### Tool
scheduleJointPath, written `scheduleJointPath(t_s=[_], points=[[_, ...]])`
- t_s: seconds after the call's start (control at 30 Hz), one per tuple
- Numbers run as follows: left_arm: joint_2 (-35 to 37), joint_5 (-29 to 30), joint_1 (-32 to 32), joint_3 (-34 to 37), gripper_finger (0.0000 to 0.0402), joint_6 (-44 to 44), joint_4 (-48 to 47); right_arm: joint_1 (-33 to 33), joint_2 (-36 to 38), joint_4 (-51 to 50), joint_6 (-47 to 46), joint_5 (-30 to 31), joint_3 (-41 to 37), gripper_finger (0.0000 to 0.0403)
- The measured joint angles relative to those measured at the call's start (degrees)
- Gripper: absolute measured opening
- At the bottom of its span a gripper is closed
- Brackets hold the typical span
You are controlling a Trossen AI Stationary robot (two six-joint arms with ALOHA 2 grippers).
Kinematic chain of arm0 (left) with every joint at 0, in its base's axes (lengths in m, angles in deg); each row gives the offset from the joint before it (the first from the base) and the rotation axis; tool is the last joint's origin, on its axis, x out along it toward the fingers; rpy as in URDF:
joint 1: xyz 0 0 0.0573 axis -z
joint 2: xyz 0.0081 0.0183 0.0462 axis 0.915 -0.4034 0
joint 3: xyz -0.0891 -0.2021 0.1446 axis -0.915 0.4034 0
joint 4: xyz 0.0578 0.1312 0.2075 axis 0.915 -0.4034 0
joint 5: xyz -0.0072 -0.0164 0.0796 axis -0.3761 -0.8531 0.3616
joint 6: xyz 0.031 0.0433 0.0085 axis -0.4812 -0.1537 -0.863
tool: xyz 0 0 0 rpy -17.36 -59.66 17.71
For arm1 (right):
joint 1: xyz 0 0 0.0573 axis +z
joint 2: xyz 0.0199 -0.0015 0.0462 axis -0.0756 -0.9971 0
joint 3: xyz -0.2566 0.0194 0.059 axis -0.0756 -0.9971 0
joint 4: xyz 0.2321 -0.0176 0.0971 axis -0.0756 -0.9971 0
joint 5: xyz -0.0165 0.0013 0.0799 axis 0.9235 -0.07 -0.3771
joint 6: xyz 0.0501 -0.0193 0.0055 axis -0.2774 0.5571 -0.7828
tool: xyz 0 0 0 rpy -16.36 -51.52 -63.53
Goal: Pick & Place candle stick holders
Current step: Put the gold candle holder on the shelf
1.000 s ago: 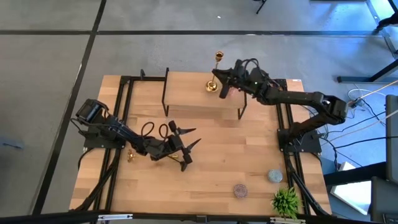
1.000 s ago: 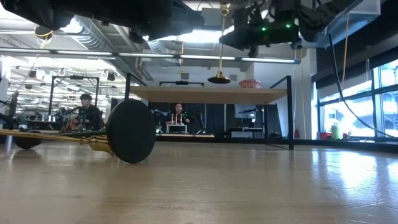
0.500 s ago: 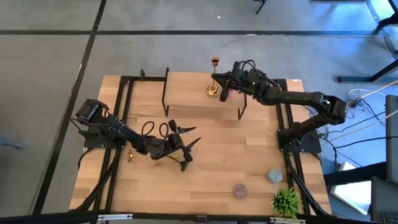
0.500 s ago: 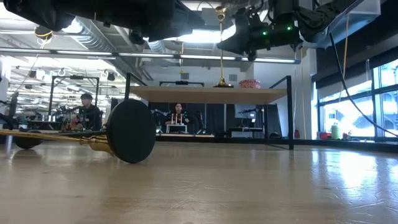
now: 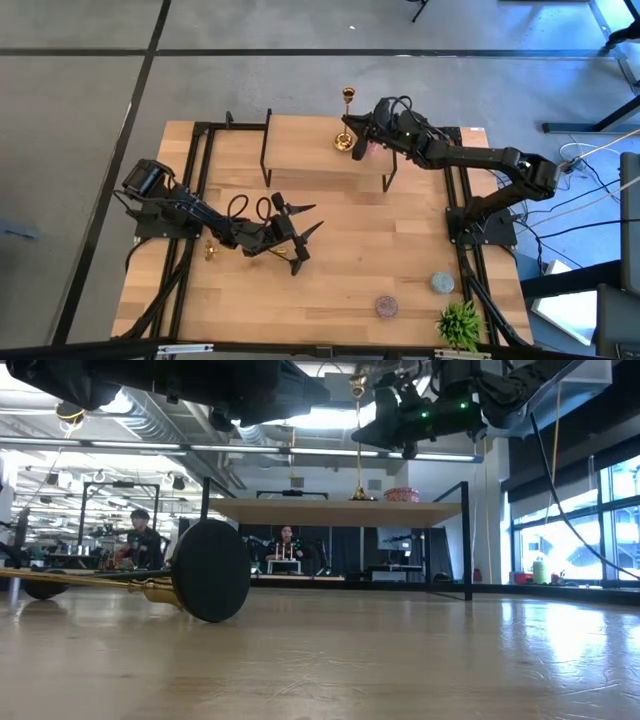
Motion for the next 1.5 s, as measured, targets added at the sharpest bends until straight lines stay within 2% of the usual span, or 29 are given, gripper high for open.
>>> scheduleJointPath(t_s=[1.5], points=[[0.0, 0.0, 0.0, 0.0, 0.0221, -0.1, 0.0, -0.6, -0.1, -2.3, -1.0, 0.6, 0.0, 0.0027]])
